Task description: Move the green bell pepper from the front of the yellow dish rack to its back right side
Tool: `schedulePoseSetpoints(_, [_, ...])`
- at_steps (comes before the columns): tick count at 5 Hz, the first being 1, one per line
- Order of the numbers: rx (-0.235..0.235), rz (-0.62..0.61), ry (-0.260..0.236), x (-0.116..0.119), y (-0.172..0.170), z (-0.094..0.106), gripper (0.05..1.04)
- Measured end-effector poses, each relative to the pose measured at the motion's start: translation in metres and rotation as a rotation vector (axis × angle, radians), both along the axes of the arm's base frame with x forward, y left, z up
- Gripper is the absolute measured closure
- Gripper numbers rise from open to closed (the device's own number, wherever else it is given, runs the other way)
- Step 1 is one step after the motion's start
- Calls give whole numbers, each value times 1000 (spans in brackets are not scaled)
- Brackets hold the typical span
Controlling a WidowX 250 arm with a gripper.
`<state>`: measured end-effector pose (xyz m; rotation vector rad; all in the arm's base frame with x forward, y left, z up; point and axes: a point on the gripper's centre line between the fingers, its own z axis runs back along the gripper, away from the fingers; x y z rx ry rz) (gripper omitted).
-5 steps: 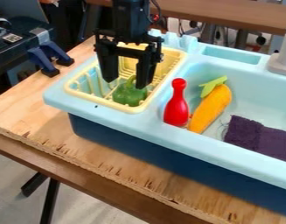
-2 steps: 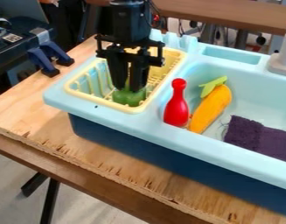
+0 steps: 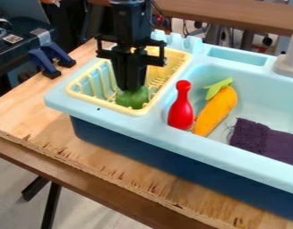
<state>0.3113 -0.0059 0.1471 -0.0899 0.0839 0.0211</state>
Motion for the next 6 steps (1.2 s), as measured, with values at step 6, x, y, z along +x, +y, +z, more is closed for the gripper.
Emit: schedulePoseSetpoints(6, [19, 31, -125, 68, 1, 56, 962])
